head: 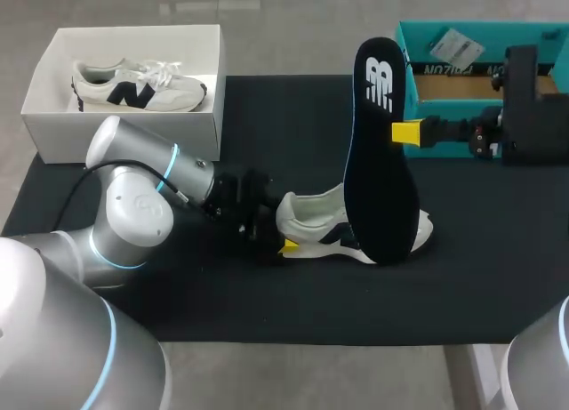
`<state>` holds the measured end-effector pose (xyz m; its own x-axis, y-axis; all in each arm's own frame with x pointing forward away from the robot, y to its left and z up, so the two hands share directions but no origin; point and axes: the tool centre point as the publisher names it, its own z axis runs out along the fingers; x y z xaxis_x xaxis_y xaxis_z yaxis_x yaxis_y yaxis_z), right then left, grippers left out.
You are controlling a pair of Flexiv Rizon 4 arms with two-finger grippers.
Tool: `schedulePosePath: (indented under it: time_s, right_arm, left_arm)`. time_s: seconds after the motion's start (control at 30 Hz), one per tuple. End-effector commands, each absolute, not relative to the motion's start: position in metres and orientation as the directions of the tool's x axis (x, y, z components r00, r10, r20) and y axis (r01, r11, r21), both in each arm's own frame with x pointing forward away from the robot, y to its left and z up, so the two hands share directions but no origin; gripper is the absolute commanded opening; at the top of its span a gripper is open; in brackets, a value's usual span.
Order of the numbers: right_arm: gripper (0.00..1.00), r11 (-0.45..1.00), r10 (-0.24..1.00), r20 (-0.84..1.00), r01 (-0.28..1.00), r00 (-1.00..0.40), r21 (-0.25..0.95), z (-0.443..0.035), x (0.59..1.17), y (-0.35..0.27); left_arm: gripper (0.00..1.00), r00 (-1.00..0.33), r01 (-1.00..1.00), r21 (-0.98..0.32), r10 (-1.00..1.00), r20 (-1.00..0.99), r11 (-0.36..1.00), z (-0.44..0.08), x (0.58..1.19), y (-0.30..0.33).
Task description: Take the shoe out of the shoebox, open the shoe tongue, remove and reinsert the insole, then place the shoe into the shoebox
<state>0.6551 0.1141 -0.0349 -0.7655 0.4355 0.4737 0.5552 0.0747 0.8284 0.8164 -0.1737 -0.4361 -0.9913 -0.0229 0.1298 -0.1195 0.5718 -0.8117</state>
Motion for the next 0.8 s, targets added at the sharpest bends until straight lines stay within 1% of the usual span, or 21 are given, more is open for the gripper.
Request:
schedulePosePath:
  time_s: [0.03,0.3,0.33,0.37,0.4,0.43,0.47,0.5,0.53,0.57,0.8]
  right_arm:
    - [0.0,0.073,0.439,0.474,0.556,-0.763,0.828,-0.036,0.655,0.116]
    - [0.0,0.073,0.439,0.474,0.556,-0.763,0.828,-0.036,0.655,0.116]
    - [0.0,0.073,0.439,0.474,0.556,-0.763,0.828,-0.036,0.655,0.116]
    - [0.0,0.073,0.439,0.474,0.556,-0.763,0.828,-0.036,0.655,0.116]
    - [0.0,0.073,0.439,0.474,0.556,-0.763,0.828,-0.036,0.655,0.116]
    - [0.0,0.073,0.439,0.474,0.556,-0.763,0.828,-0.036,0.655,0.116]
    - [0.0,0.073,0.439,0.474,0.556,-0.763,0.828,-0.036,0.655,0.116]
    - [0.0,0.073,0.439,0.474,0.556,-0.763,0.828,-0.036,0.655,0.116]
    - [0.0,0.073,0.439,0.474,0.556,-0.763,0.828,-0.036,0.655,0.116]
    - [0.0,0.073,0.439,0.474,0.556,-0.763,0.828,-0.036,0.655,0.116]
    - [0.0,0.073,0.439,0.474,0.556,-0.763,0.828,-0.036,0.655,0.116]
  left_arm:
    - [0.0,-0.991,-0.12,-0.811,-0.023,0.13,0.573,-0.44,0.817,-0.175]
    - [0.0,-0.991,-0.123,-0.81,-0.022,0.135,0.574,-0.442,0.818,-0.173]
    - [0.03,-0.99,-0.125,-0.809,-0.024,0.137,0.575,-0.442,0.819,-0.173]
    - [0.13,-0.989,-0.133,-0.795,-0.031,0.143,0.592,-0.443,0.82,-0.172]
    - [0.2,-0.989,-0.134,-0.791,-0.036,0.141,0.597,-0.443,0.82,-0.172]
    - [0.38,-0.99,-0.132,-0.789,-0.034,0.139,0.6,-0.443,0.821,-0.172]
    - [0.46,-0.991,-0.121,-0.786,-0.024,0.134,0.606,-0.442,0.821,-0.172]
    - [0.59,-0.991,-0.119,-0.786,-0.022,0.133,0.607,-0.44,0.821,-0.171]
    - [0.91,-0.992,-0.111,-0.785,-0.018,0.127,0.61,-0.439,0.821,-0.171]
    - [1.0,-0.992,-0.105,-0.784,-0.014,0.123,0.612,-0.437,0.821,-0.171]
    - [1.0,-0.995,-0.068,-0.776,0.014,0.099,0.627,-0.428,0.822,-0.169]
